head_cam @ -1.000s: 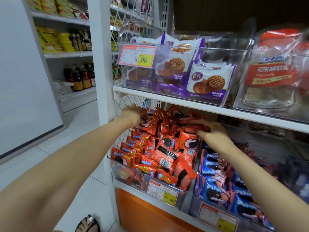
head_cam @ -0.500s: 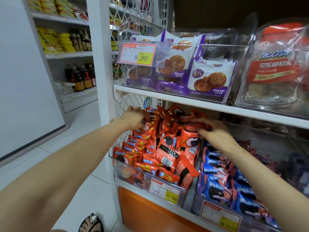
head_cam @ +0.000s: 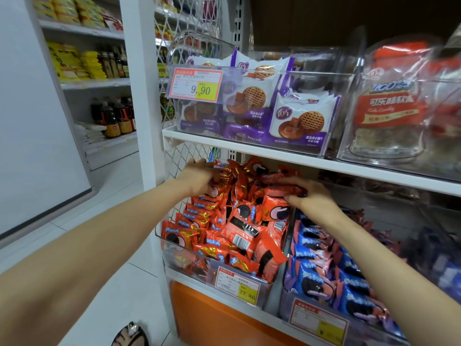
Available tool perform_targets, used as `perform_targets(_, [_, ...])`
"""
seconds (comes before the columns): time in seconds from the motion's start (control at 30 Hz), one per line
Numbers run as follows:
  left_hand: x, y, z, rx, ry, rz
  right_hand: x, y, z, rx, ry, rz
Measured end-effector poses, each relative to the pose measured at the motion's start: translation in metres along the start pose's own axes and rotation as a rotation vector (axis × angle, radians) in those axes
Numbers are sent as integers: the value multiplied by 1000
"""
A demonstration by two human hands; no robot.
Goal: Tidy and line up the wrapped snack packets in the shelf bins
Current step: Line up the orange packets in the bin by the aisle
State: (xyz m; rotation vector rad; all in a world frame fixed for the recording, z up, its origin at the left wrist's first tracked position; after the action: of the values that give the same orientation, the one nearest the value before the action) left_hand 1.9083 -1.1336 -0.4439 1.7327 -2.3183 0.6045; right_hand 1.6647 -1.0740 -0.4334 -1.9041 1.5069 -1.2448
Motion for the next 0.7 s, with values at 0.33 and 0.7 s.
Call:
perform_targets(0.33, [-43,50,-64,-1015,233,-331,-9,-16,-14,293,221,-31])
perform_targets(0.7, [-45,70,-65,-1158,-293,-476,-28,-36,-7,511,131,-21])
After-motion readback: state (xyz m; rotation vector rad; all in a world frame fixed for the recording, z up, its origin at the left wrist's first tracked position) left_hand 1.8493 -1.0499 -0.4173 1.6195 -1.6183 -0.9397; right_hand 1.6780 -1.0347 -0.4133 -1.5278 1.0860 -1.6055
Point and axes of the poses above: each hand's wrist, its own x-axis towards the middle knuckle, its own z-axis out of the palm, y = z × x, the point moved 5 cm from there along x, towards the middle knuckle, and after that the axes turned 13 degrees about y, right-handed, at the moved point
